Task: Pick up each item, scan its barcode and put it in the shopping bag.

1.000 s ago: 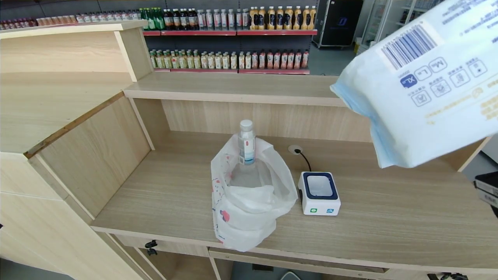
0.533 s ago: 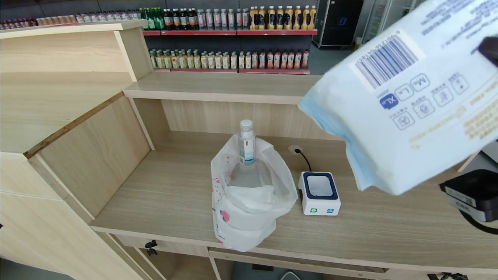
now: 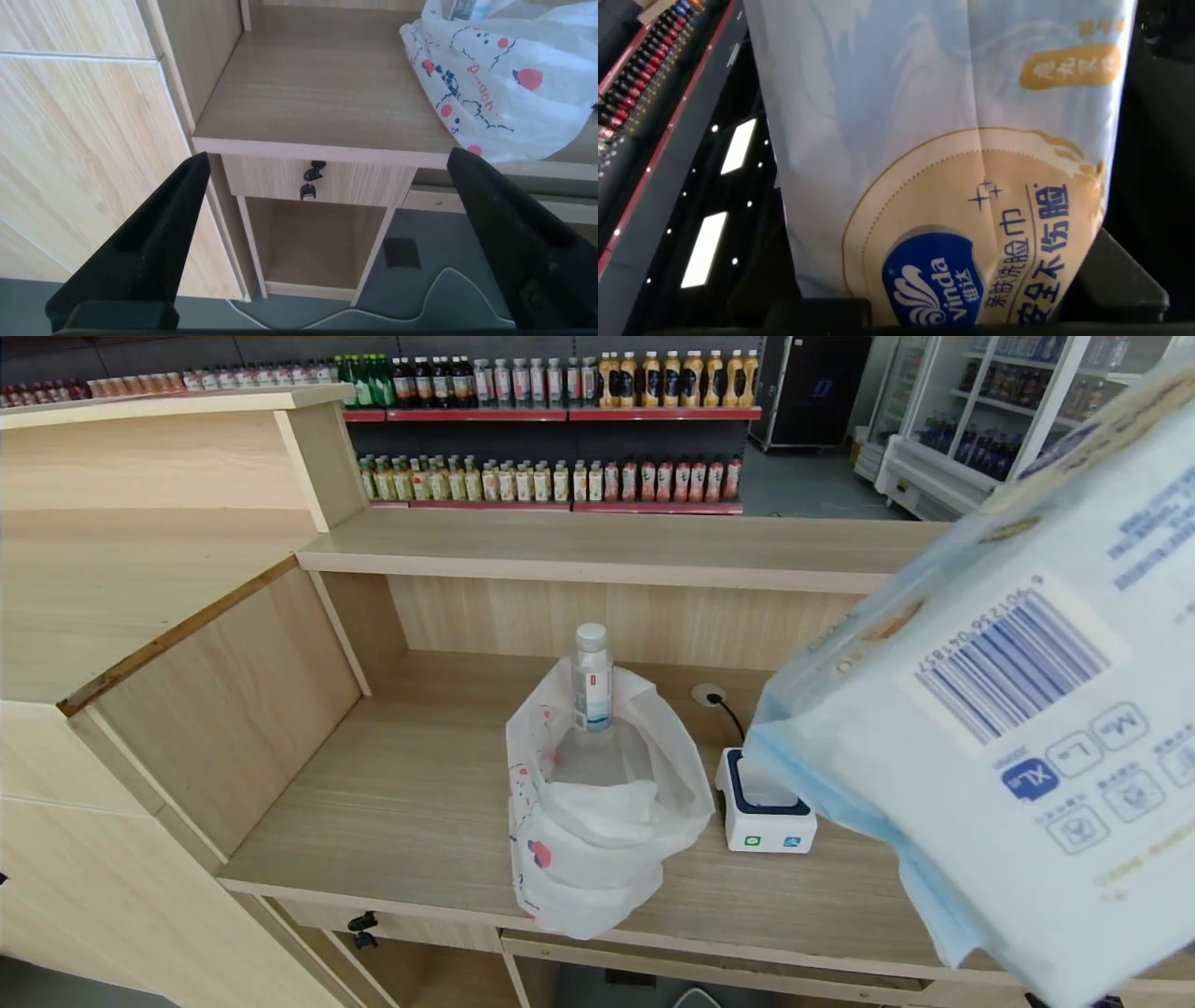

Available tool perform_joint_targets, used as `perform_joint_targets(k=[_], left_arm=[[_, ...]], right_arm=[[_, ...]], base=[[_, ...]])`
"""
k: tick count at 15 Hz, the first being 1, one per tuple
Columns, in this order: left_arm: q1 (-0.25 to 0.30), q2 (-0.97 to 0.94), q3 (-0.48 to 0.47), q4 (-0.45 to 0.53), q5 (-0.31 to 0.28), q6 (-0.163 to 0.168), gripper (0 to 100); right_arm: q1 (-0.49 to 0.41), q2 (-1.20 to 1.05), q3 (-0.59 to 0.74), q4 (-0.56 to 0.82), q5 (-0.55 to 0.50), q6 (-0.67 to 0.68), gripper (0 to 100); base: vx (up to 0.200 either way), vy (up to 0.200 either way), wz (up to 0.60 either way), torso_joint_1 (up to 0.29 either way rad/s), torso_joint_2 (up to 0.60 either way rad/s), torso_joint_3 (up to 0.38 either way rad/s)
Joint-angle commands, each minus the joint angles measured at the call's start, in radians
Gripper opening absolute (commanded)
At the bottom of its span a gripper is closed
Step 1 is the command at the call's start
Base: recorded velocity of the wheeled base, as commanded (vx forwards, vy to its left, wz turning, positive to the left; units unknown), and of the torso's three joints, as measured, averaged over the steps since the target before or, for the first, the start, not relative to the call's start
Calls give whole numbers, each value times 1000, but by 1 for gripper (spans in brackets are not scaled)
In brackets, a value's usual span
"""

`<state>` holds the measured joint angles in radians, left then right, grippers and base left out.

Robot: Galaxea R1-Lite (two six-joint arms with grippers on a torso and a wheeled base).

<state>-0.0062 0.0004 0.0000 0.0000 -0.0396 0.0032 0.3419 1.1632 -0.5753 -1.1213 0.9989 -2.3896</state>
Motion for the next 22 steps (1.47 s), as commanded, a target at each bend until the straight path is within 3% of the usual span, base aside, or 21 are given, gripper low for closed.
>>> perform_joint_targets(k=[1, 4, 19, 20, 22], left_arm=[[0, 1, 0, 0, 0, 0, 100], [0, 1, 0, 0, 0, 0, 100], [0, 1, 0, 0, 0, 0, 100], [0, 1, 0, 0, 0, 0, 100], [0, 1, 0, 0, 0, 0, 100]], right_arm=[[17, -92, 12, 113, 20, -46, 0], [26, -125, 12, 213, 20, -95, 0], [3, -132, -5, 215, 13, -83, 0], [2, -132, -12, 216, 10, -74, 0], [-78, -142, -74, 317, -109, 144, 0]], base=[[0, 0, 0, 0, 0, 0], [0, 0, 0, 0, 0, 0], [0, 0, 0, 0, 0, 0], [0, 0, 0, 0, 0, 0], [0, 0, 0, 0, 0, 0]])
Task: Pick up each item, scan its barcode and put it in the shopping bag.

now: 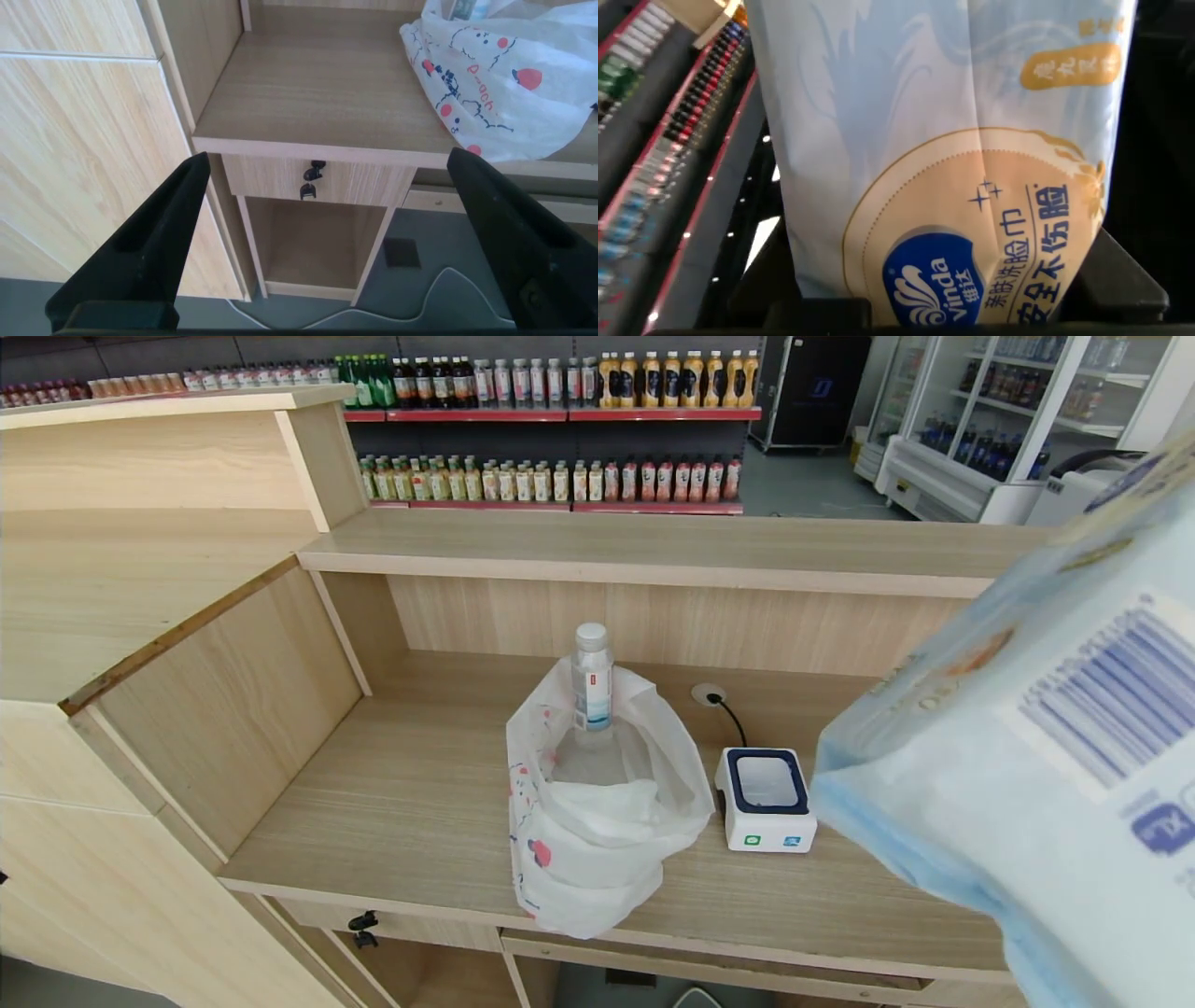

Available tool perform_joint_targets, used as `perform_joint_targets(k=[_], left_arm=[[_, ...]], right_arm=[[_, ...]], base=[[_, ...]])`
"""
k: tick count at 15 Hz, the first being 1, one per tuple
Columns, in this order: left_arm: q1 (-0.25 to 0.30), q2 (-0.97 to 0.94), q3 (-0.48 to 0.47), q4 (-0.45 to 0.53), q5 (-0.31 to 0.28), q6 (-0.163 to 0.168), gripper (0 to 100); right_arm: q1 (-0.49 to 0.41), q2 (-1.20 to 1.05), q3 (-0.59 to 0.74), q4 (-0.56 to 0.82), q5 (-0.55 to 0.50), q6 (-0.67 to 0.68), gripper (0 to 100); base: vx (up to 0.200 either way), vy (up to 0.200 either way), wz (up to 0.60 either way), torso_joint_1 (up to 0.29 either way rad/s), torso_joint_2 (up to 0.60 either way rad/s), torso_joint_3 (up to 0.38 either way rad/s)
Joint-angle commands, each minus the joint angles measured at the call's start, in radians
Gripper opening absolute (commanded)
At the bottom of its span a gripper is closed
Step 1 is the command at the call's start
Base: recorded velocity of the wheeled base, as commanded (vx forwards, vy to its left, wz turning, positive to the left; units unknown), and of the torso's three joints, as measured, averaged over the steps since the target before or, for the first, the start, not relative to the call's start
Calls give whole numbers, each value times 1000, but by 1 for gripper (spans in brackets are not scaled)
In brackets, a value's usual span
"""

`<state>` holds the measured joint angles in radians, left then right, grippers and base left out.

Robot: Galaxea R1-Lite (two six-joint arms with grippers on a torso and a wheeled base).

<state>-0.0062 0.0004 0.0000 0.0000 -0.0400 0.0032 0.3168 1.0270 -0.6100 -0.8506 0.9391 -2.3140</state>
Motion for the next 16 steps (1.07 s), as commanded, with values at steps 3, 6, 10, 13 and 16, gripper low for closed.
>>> perform_joint_targets(k=[3, 6, 10, 13, 16], left_arm=[[0, 1, 0, 0, 0, 0, 100], [0, 1, 0, 0, 0, 0, 100], [0, 1, 0, 0, 0, 0, 100], [0, 1, 0, 0, 0, 0, 100], [0, 1, 0, 0, 0, 0, 100]], right_arm=[[-259, -36, -169, 159, -290, 576, 0], [-328, -76, -96, 231, -675, 1050, 0], [-331, -8, -221, 644, -1195, 1486, 0], [-308, 42, -290, 837, -1145, 1711, 0], [-292, 15, -303, 1045, -853, 1938, 0]], base=[[0, 0, 0, 0, 0, 0], [0, 0, 0, 0, 0, 0], [0, 0, 0, 0, 0, 0], [0, 0, 0, 0, 0, 0], [0, 0, 0, 0, 0, 0]])
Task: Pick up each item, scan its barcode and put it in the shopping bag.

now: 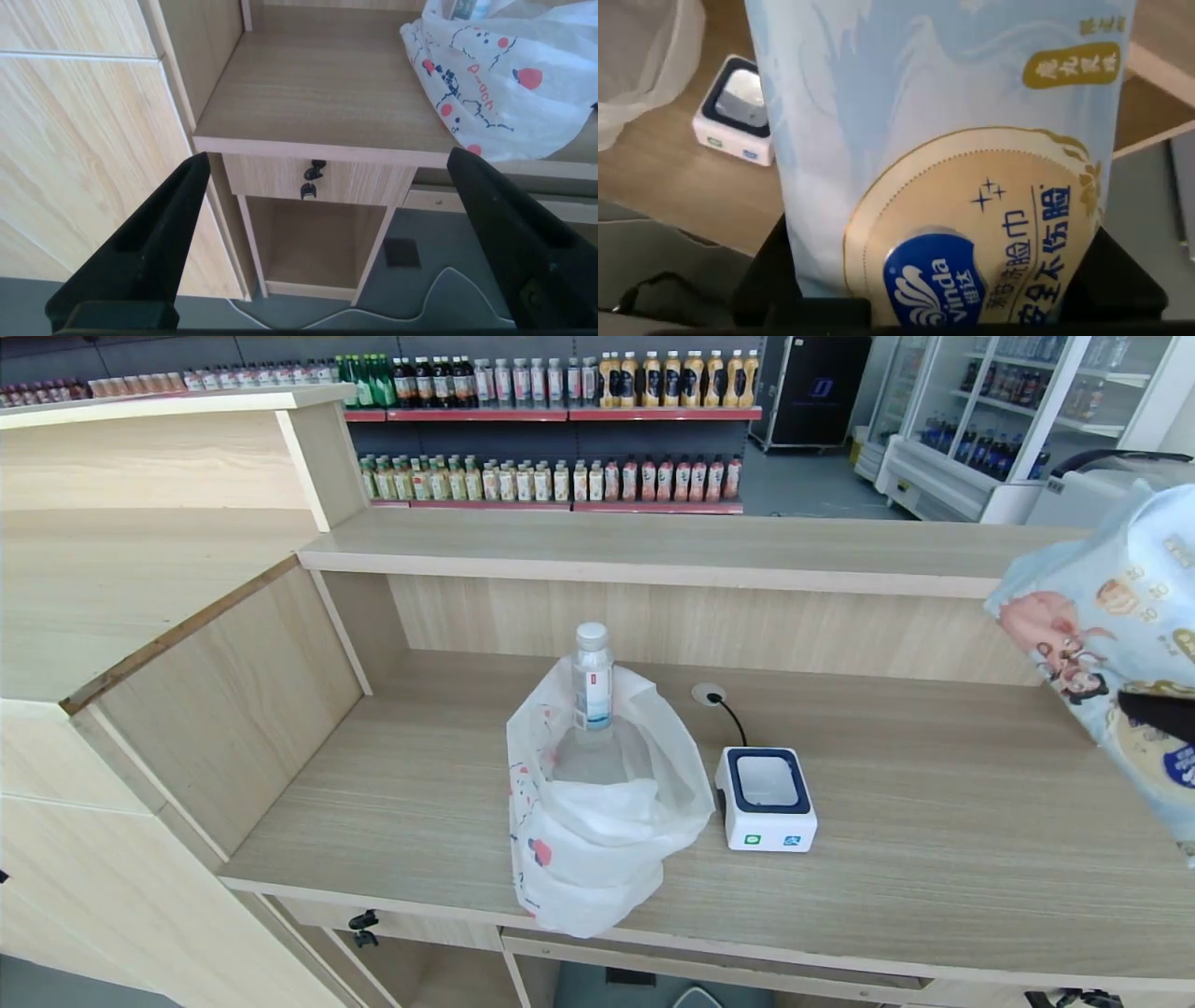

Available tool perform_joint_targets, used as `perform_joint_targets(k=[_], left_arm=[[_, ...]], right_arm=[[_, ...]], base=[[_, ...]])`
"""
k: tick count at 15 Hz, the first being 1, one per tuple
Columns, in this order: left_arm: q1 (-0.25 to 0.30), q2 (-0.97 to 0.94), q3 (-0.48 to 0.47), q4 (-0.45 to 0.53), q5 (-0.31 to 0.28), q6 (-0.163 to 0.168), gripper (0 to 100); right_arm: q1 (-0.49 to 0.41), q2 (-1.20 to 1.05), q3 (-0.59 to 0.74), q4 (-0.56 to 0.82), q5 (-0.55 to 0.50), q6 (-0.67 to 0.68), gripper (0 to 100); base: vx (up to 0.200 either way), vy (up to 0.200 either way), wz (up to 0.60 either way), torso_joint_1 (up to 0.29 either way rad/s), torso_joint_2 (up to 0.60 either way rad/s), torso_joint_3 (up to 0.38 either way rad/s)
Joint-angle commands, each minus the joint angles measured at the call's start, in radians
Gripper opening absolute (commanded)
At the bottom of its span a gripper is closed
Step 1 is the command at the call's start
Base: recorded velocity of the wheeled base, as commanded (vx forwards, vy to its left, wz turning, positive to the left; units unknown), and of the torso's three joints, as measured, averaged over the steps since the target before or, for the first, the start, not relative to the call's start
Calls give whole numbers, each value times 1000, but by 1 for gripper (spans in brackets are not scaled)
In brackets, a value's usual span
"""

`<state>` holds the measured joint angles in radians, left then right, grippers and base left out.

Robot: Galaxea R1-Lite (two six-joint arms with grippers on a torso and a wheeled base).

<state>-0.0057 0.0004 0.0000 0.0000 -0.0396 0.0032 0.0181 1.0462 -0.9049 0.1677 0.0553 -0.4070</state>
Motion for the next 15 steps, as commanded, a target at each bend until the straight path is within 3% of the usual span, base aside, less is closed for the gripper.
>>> perform_joint_targets(k=[1, 4, 5, 7, 11, 15], left_arm=[[0, 1, 0, 0, 0, 0, 100], [0, 1, 0, 0, 0, 0, 100], [0, 1, 0, 0, 0, 0, 100], [0, 1, 0, 0, 0, 0, 100], [0, 1, 0, 0, 0, 0, 100], [0, 1, 0, 0, 0, 0, 100]], right_arm=[[3, -14, 4, 73, 34, 60, 0], [80, -12, 27, 85, 57, 195, 0], [134, -3, 18, 76, 83, 309, 0], [164, 28, -2, 61, 413, 574, 0], [33, 147, 4, 46, 637, 599, 0], [-175, 351, 15, 44, 730, 462, 0]], base=[[0, 0, 0, 0, 0, 0], [0, 0, 200, -1, 4, 1], [0, 0, 600, 2, -2, 7], [0, 0, 300, -4, 1, 6], [0, 0, 0, 0, 0, 0], [0, 0, 0, 0, 0, 0]])
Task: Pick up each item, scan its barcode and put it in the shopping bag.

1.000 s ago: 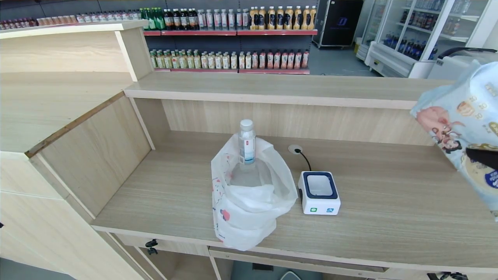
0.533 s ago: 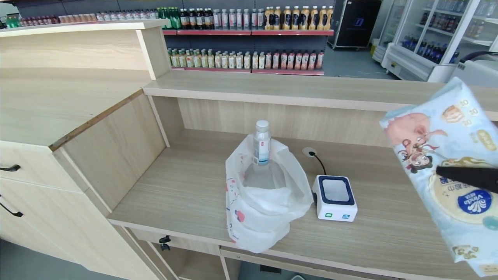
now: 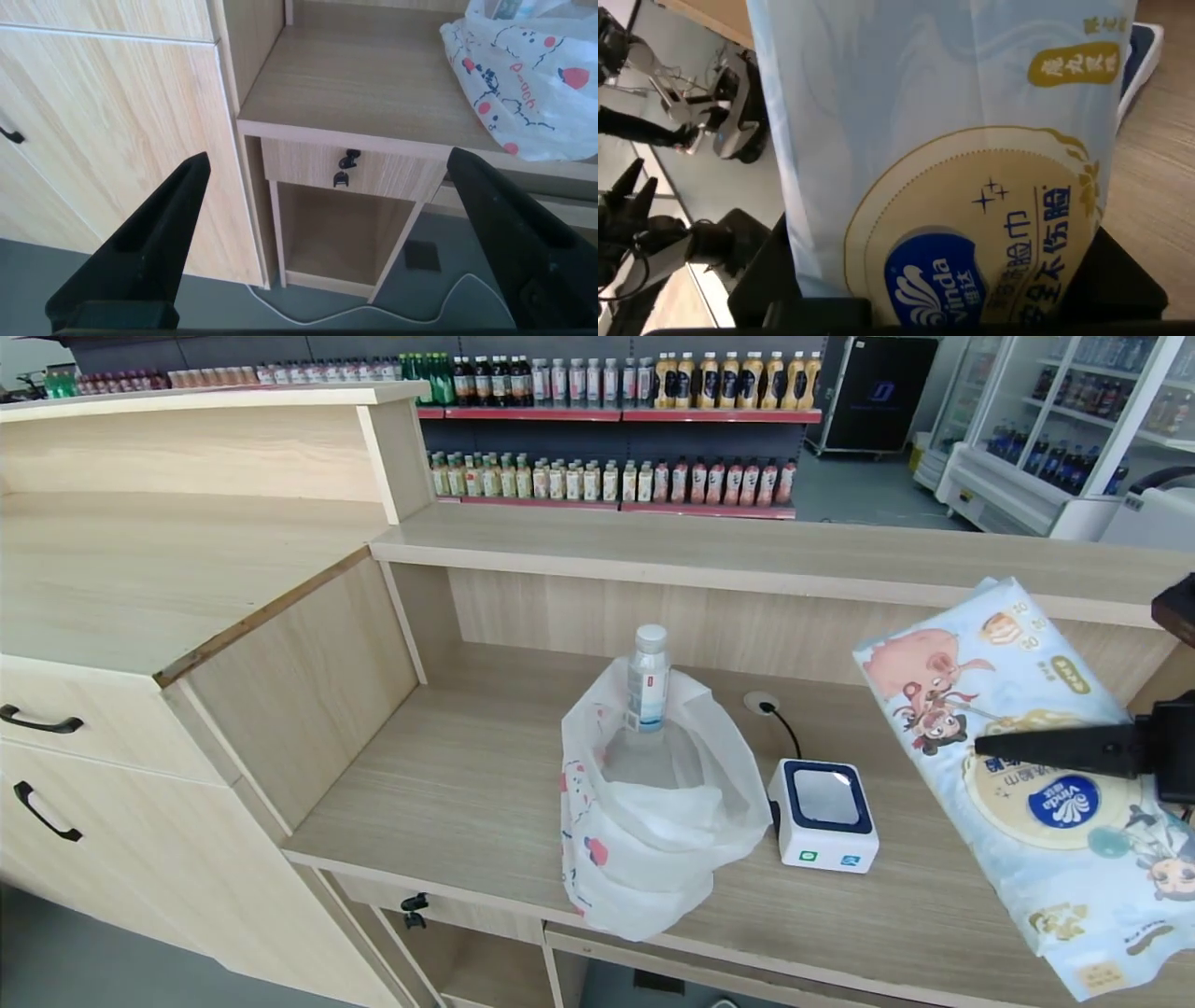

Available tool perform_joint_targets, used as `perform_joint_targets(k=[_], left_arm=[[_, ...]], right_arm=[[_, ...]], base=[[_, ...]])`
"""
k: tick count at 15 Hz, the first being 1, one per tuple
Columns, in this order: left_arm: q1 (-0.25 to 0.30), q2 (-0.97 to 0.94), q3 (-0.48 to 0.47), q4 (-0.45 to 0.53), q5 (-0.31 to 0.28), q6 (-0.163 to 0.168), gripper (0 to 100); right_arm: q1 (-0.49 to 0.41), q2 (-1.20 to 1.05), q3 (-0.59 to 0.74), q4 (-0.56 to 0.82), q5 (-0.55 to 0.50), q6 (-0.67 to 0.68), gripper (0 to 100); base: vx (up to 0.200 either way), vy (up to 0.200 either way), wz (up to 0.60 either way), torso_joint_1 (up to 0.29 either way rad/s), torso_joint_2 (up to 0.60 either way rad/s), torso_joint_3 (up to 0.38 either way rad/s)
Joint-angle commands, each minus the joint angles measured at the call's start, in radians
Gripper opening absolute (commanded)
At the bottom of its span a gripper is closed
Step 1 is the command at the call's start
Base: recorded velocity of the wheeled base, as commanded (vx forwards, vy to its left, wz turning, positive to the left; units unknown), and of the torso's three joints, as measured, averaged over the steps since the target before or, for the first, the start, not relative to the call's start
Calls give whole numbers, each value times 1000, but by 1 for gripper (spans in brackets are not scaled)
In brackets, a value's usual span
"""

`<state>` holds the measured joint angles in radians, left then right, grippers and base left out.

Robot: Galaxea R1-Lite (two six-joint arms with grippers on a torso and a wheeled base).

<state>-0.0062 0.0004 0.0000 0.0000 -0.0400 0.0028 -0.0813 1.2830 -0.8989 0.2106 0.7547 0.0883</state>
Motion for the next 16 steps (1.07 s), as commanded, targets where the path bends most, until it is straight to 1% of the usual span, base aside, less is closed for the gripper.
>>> perform_joint_targets(k=[1, 2, 3, 4, 8, 11, 16], left_arm=[[0, 1, 0, 0, 0, 0, 100], [0, 1, 0, 0, 0, 0, 100], [0, 1, 0, 0, 0, 0, 100], [0, 1, 0, 0, 0, 0, 100], [0, 1, 0, 0, 0, 0, 100], [0, 1, 0, 0, 0, 0, 100], [0, 1, 0, 0, 0, 0, 100]], right_arm=[[-150, 162, 21, 4, 107, -94, 0], [-164, 177, 25, 3, 126, -113, 0], [-199, 236, 25, 3, 149, -180, 0], [-204, 269, 20, 0, 152, -214, 0], [-203, 371, -3, -7, 196, -246, 0], [-186, 426, -21, -39, 241, -246, 0], [-112, 504, -60, -76, 242, -246, 0]], base=[[0, 0, 0, 0, 0, 0], [0, 0, 0, 0, 0, 0], [0, 0, 0, 0, 0, 0], [0, 0, 0, 0, 0, 0], [0, 0, 0, 0, 0, 0], [0, 0, 0, 0, 0, 0], [0, 0, 0, 0, 0, 0]])
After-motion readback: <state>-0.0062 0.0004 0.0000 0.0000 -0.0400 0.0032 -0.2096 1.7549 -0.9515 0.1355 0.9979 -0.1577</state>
